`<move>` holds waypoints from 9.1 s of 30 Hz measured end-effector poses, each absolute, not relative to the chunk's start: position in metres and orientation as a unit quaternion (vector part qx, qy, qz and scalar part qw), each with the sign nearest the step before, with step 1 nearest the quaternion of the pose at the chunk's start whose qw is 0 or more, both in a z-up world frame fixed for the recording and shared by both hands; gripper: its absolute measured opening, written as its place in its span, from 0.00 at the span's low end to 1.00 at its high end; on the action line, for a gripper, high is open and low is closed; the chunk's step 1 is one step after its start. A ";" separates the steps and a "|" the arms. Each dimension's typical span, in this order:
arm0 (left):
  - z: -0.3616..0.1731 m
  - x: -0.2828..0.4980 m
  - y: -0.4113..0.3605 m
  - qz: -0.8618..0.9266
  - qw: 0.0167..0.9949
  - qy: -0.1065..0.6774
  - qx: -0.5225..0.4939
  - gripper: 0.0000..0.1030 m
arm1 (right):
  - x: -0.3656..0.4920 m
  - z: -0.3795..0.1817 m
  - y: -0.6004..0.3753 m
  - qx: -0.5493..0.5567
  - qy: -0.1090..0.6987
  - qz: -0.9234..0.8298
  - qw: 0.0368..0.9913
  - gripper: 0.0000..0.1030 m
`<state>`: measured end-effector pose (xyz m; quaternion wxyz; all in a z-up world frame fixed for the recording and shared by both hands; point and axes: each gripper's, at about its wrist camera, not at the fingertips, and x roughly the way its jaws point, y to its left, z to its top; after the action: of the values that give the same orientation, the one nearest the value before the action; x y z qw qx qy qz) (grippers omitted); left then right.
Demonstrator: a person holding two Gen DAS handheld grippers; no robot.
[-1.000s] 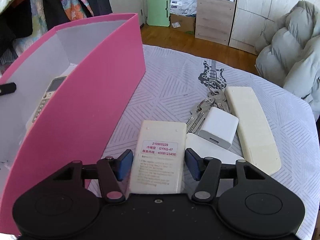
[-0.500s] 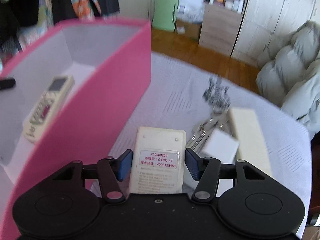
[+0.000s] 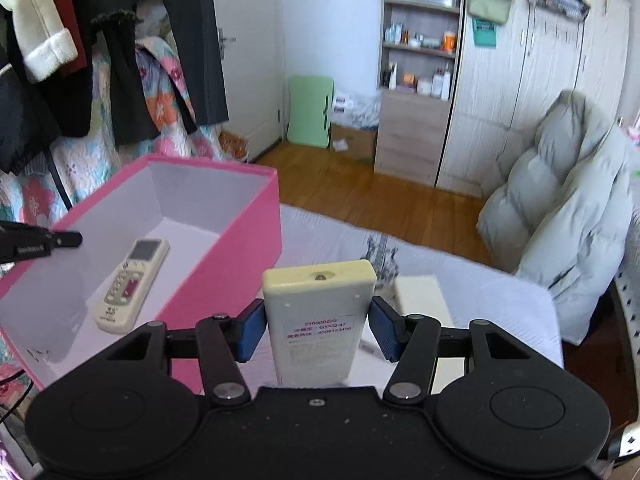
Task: Organize rigid objects
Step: 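Carry the labelled remote into the pink box and release it, then return the right gripper to the table and grasp another cream remote, then carry the cream remote into the pink box and release it, then move the right gripper back toward the white chargers on the table, then carry the white flat charger into the pink box and release it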
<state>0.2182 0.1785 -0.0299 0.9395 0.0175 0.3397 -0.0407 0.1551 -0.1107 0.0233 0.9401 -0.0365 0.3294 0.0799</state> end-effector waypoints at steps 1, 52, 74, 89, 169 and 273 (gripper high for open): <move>-0.030 0.218 0.178 -0.040 0.939 0.340 0.017 0.04 | 0.153 0.032 -0.108 -0.042 0.317 0.084 0.944 0.60; -0.032 0.223 0.189 -0.055 0.938 0.343 -0.005 0.05 | 0.215 -0.014 0.018 -0.230 0.392 0.311 0.834 0.48; -0.032 0.220 0.187 -0.058 0.937 0.345 -0.010 0.05 | 0.241 -0.003 0.004 -0.199 0.336 0.240 0.889 0.65; -0.031 0.221 0.184 -0.057 0.937 0.345 0.008 0.05 | 0.194 0.017 -0.165 -0.049 0.375 0.095 0.921 0.65; -0.020 0.214 0.177 -0.019 0.950 0.310 0.016 0.03 | 0.223 0.079 -0.044 0.001 0.237 0.326 0.915 0.56; -0.022 0.218 0.174 -0.012 0.946 0.322 0.033 0.04 | 0.107 0.031 -0.120 -0.167 0.346 0.218 0.897 0.18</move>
<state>0.2180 0.1743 -0.0218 0.9460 0.0326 0.3224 -0.0123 0.1073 -0.1205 0.0314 0.8973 -0.1666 0.3458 0.2178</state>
